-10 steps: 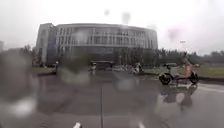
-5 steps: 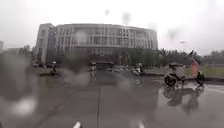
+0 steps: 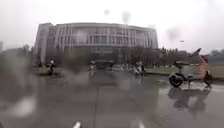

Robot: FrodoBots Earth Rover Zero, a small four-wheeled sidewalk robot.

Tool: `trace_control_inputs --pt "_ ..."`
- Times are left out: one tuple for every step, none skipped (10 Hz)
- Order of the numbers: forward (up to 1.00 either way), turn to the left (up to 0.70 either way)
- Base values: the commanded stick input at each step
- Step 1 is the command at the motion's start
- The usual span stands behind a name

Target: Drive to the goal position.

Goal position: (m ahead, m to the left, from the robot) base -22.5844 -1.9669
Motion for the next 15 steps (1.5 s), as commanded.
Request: trace_control_inputs --pt "0.70 0.01" --pt "0.70 0.01" --pt "0.50 0.01" --pt "0.18 0.00" --pt "0.00 -0.48" --pt "0.00 -0.70" --pt "0.00 -0.70" --pt "0.00 -0.70" --pt "0.00 -0.70" --pt "0.00 -0.70" --pt "0.00 -0.70" --pt "0.00 -0.70" --pt "0.00 -0.70" --pt "0.00 -0.70" --pt "0.00 -0.70"
